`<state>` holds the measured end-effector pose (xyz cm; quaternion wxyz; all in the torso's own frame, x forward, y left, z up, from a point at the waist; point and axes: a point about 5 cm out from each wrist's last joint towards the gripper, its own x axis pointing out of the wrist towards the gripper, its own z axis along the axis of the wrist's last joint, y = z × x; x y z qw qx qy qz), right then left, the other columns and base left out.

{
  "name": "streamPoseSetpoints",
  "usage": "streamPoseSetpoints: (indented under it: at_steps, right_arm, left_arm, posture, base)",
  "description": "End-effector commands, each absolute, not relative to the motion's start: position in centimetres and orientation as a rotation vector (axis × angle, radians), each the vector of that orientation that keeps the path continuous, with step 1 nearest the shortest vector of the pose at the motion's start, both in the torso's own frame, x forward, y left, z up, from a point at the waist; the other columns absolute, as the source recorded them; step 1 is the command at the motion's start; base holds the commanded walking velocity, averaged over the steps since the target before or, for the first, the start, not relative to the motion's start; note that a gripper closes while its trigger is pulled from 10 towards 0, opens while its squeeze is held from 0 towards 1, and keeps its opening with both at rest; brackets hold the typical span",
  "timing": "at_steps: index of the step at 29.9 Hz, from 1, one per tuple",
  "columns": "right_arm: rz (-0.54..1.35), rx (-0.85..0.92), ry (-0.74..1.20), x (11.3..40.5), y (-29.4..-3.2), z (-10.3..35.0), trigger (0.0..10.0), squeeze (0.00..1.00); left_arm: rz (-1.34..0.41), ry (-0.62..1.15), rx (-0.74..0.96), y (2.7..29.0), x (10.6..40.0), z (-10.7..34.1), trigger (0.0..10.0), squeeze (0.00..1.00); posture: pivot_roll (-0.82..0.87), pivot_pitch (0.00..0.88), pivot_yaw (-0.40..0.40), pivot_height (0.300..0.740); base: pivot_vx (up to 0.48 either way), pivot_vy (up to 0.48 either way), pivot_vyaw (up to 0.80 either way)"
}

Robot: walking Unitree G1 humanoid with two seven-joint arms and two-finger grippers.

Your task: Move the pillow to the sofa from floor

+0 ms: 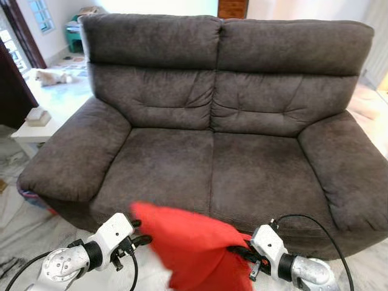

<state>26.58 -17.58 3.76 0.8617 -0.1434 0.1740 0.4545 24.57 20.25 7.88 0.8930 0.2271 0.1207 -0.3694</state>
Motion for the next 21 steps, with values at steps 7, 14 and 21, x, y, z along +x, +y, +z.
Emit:
streamPoseSetpoints:
  at_steps: [7, 14, 21]
  right_arm:
    - [1.051, -0.339, 0.216, 28.0, -16.6, 7.2, 10.0, 0.0]
    - [1.08, -0.333, 0.163, 28.0, -15.9, 8.3, 10.0, 0.0]
    - [1.092, -0.327, 0.123, 28.1, -15.5, 9.2, 10.0, 0.0]
  left_arm:
    - [-0.986, 0.302, 0.469, 19.8, 23.0, 8.8, 10.0, 1.0]
    - [-1.085, 0.367, 0.467, 19.5, 22.1, 8.3, 10.0, 1.0]
    - [-1.115, 0.377, 0.442, 18.7, 22.1, 8.2, 10.0, 1.0]
  posture:
    - [0.14, 0.034, 0.022, 0.74]
    - [0.13, 0.024, 0.032, 0.74]
    - [0.13, 0.028, 0.041, 0.74]
  base:
    - [0.0, 0.0, 0.0]
    - [0.0, 0.0, 0.0]
    - [0.0, 0.0, 0.0]
